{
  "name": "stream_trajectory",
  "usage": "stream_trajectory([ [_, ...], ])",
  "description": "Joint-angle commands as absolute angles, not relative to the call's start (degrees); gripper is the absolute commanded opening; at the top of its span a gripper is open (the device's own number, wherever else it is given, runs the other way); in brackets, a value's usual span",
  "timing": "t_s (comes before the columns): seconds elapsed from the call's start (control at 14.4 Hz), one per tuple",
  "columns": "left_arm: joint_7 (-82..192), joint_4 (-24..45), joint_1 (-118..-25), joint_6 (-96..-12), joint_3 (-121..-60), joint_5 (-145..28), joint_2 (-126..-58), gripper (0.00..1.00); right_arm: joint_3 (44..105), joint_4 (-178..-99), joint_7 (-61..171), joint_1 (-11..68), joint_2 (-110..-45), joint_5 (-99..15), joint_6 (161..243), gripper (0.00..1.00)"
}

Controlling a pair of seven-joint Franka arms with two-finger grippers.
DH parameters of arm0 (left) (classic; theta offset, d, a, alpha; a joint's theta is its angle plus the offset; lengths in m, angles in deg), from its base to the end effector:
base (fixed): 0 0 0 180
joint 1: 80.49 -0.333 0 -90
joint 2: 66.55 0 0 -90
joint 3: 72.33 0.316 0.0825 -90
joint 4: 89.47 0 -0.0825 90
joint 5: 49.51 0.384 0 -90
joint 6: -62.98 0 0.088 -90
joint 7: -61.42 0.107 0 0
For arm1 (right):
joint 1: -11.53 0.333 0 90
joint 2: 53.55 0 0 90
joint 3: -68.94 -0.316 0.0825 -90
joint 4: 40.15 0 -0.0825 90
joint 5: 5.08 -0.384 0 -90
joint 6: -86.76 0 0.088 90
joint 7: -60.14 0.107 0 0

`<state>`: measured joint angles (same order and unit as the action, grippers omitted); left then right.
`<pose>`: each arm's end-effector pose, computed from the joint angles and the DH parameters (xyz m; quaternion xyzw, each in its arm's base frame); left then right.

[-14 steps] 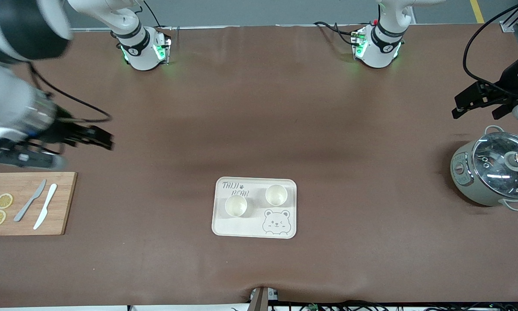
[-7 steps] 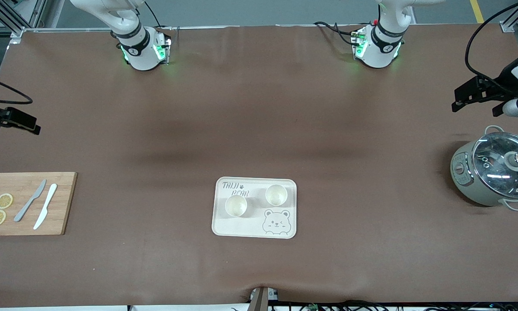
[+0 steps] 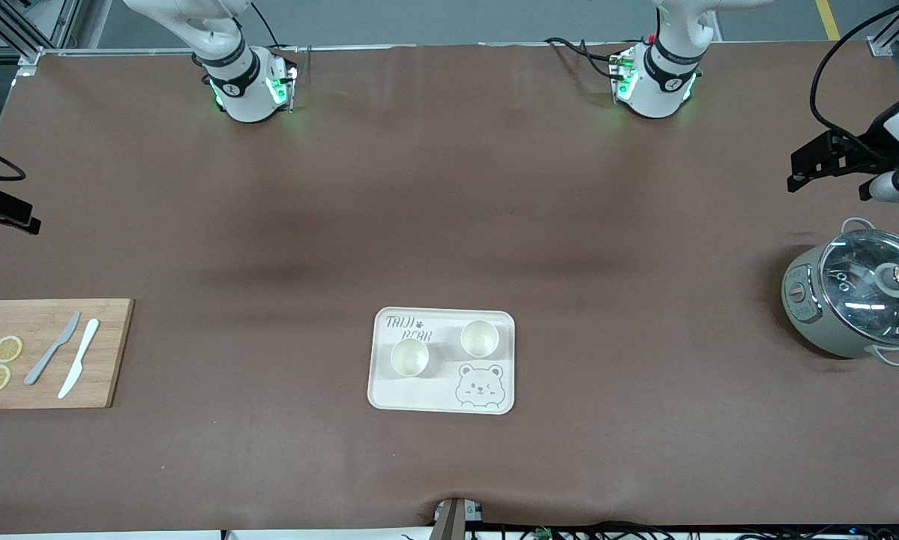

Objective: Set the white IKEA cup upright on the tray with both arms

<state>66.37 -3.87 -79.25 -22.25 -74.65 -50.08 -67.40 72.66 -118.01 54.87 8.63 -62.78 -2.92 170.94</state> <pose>0.5499 -0.0352 0.6450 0.9971 -0.0746 -0.0106 0.0054 0.5897 -0.0693 0.6225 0.9993 -0.0129 -0.0276 0.0213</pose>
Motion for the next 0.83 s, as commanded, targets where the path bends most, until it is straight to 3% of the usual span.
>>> stream_trajectory([
  [0.0,67.4,-5.3,-79.6,-21.0,-75.1,-47.5,-68.0,1.0,71.5,-119.7,55.2,8.0,-61.8,-2.7,170.8,1.0],
  [0.76,67.7,-5.4,-79.5,-21.0,-75.1,-46.4,-68.3,1.0,71.8,-119.2,55.1,7.4,-61.9,-7.5,172.1,1.0],
])
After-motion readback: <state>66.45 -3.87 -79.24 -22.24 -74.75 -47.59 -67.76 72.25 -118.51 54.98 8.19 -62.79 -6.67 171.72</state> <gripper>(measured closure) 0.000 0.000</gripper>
